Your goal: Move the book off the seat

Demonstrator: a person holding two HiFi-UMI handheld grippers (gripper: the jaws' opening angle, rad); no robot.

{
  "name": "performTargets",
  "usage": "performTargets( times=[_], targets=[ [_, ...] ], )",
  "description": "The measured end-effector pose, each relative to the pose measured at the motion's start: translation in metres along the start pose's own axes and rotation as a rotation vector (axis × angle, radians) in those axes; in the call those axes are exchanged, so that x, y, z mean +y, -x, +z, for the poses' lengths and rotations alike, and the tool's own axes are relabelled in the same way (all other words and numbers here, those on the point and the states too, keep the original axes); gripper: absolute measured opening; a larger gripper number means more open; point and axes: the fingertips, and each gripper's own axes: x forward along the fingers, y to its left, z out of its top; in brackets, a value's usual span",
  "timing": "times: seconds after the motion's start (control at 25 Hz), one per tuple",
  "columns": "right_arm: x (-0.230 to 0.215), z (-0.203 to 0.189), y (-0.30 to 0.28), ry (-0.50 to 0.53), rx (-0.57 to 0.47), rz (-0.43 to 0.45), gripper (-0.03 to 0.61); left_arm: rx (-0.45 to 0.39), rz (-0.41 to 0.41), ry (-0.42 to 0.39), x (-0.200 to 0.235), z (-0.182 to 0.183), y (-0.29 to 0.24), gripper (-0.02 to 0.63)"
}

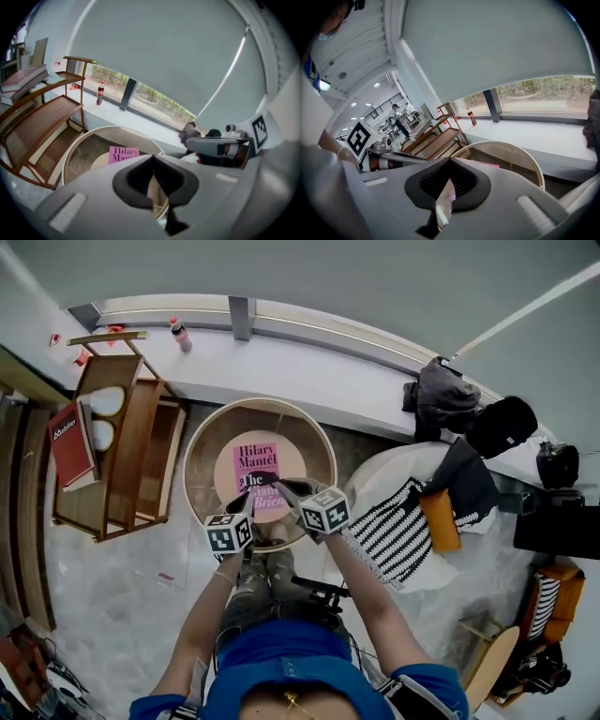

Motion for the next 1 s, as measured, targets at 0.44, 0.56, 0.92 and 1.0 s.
performTargets(
  times=[0.44,0.56,0.92,1.0],
  targets=[
    [0.061,0.067,0.08,0.203,-0.153,0.018,0.0,-0.229,-0.048,-0.169,-0.075,0.071,0.079,0.002],
    [0.076,0.083,0.097,0.231,-0.206,0.01,0.0,-0.295,-0.071,-0.176,-0.091,0.088,0.103,0.001],
    [0.098,0.122,0.143,0.269,-0.331,-0.035,0.0,-0.388,-0.118,-0.161,-0.119,0.112,0.144,0.002],
    [0.104,0.129,0.15,0.296,-0.344,-0.043,0.0,-0.398,-0.126,-0.163,-0.122,0.117,0.151,0.001]
  ],
)
